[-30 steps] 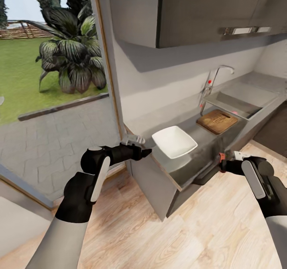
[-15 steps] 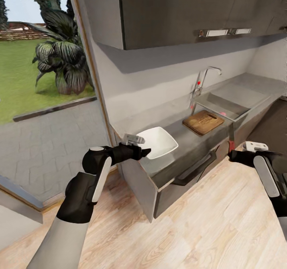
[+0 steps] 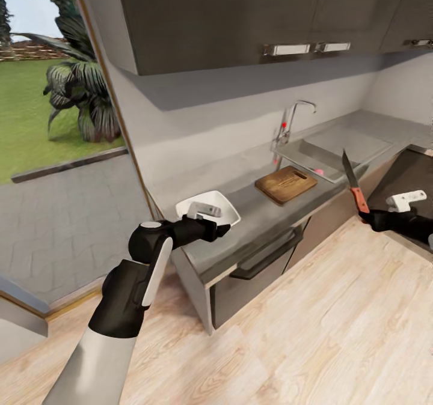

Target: In the kitchen, take the Vidalia onion out of the sink, dice it on the chopping board with the paring knife, put the diced onion into the bowl on the countertop, then place both the paring knife and the chopping board into the sink.

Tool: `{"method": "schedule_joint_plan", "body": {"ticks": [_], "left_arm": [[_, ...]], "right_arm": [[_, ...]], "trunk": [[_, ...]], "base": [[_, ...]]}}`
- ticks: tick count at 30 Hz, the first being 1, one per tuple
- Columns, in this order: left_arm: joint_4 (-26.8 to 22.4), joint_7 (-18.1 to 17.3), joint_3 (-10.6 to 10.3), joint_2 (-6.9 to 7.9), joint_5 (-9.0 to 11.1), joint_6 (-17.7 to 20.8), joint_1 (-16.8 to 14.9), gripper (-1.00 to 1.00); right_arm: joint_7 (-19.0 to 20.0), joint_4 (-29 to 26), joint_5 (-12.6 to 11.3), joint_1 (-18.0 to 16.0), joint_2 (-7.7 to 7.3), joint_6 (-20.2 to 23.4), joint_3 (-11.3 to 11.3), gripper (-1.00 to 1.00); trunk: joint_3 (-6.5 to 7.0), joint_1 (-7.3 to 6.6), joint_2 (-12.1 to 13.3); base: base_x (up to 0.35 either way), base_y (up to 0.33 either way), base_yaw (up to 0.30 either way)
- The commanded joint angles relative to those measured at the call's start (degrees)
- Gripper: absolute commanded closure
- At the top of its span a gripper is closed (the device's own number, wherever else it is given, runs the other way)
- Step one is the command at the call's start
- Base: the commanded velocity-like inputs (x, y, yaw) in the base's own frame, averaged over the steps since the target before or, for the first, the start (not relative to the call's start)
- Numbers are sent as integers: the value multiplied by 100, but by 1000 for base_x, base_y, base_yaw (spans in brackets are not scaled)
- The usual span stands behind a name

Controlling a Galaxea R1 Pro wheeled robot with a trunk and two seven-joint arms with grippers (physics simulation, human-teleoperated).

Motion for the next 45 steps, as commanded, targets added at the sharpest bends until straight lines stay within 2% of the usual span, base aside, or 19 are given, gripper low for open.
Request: {"method": "schedule_joint_plan", "body": {"ticks": [1,3,5,16,30,45], "left_arm": [[-4,-2,4,-8,11,34,-7,-100],[-6,5,16,-15,7,27,-9,-100],[-6,6,21,-15,7,26,-8,-100],[-13,-2,17,-15,7,33,-8,-100],[-15,-2,21,-15,7,28,-7,-100],[-15,-2,17,-15,7,25,-5,-100]], "right_arm": [[57,0,92,24,-5,20,-6,100],[157,28,409,239,-17,-14,-1,100],[163,36,438,269,-18,-15,3,100],[164,38,458,289,4,-11,-10,100],[162,39,449,289,25,-2,-13,100],[155,33,444,289,26,6,-36,100]], "trunk": [[-11,3,-12],[-11,3,-12],[-11,3,-12],[-11,3,-12],[-11,3,-12],[-11,3,-12]], "base": [[0,-312,0],[0,-312,0],[0,-312,0],[41,-312,0],[194,-269,8],[223,-265,266]]}}
